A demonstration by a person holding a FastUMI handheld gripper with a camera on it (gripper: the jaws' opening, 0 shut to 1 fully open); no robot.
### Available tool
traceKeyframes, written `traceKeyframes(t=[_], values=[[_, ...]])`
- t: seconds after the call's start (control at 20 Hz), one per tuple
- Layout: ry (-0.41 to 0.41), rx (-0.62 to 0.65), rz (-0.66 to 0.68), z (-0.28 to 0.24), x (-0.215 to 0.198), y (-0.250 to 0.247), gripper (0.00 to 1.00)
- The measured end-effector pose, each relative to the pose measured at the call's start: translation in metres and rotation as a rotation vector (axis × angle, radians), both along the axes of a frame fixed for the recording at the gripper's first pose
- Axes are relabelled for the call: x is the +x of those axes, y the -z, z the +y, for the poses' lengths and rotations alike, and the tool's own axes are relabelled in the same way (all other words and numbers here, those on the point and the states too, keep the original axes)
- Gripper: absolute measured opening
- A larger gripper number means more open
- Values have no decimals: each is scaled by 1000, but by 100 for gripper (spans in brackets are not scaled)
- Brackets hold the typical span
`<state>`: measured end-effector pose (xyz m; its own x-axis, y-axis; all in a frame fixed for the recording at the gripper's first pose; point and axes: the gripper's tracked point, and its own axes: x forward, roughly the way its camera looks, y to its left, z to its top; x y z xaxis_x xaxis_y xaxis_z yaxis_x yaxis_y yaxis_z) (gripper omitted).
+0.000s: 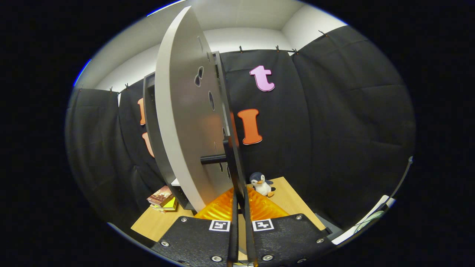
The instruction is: Open the shoe cabinet door, grab the shoes and put them into the shoe cabinet, then close the shoe cabinet door.
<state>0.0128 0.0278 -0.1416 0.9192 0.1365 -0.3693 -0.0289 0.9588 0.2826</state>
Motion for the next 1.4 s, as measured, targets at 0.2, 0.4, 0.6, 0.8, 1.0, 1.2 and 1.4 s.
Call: traceKeyframes(t=[0.2,0.4,0.6,0.8,1.0,1.2,1.4], values=[[21,29,-21,1,-10,-14,10],[-15,-9,-74,9,-19,-30,25],[-129,-134,-119,29,-35,-36,49],[-241,-196,-114,63,-44,-25,65],[-301,-200,11,103,-53,27,72],[-286,-176,160,132,-35,105,73],[-291,-198,316,146,-35,191,73]])
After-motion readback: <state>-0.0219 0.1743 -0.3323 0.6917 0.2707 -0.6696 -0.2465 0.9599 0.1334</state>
